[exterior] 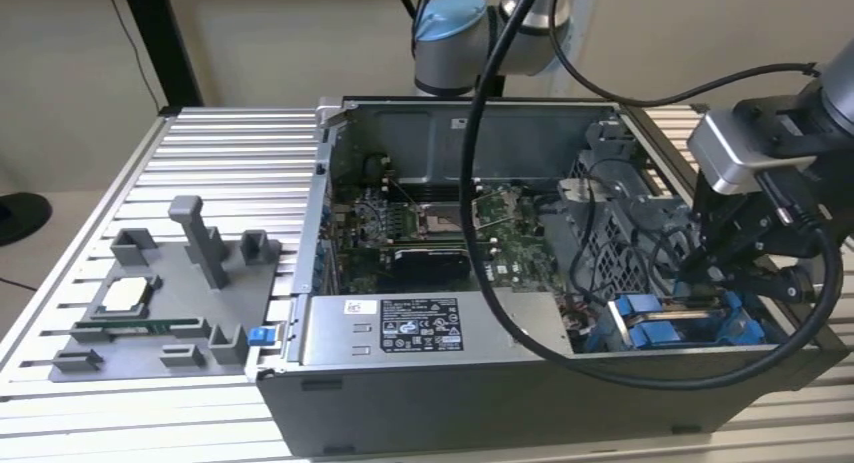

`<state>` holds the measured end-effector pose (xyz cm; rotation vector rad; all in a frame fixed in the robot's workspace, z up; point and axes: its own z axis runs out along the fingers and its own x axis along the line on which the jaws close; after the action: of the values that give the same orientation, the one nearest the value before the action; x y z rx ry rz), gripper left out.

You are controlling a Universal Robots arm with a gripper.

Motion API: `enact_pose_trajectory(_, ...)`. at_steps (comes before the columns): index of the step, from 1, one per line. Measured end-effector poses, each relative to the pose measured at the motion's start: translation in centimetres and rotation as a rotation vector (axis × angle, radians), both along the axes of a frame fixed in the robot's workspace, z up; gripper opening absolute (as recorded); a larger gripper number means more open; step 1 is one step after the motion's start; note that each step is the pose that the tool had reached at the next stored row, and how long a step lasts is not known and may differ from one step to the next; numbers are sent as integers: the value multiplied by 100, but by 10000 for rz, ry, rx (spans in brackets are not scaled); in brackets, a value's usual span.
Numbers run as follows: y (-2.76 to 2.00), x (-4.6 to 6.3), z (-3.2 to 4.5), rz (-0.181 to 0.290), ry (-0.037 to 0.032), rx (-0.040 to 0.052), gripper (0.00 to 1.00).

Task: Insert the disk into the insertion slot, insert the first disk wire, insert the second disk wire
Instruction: 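Insert the second disk wire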

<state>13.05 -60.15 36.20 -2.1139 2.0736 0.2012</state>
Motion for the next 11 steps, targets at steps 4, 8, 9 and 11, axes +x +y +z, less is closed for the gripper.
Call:
enact_pose_trajectory(4, -33, 1, -24, -154, 0, 0, 0)
enact_pose_trajectory(8, -62, 1, -49, -337, 0, 1, 0)
enact_pose_trajectory(9, -65, 1, -57, -393, 0, 2, 0)
enact_pose_trajectory(11, -66, 4, -72, -521, 0, -2, 0)
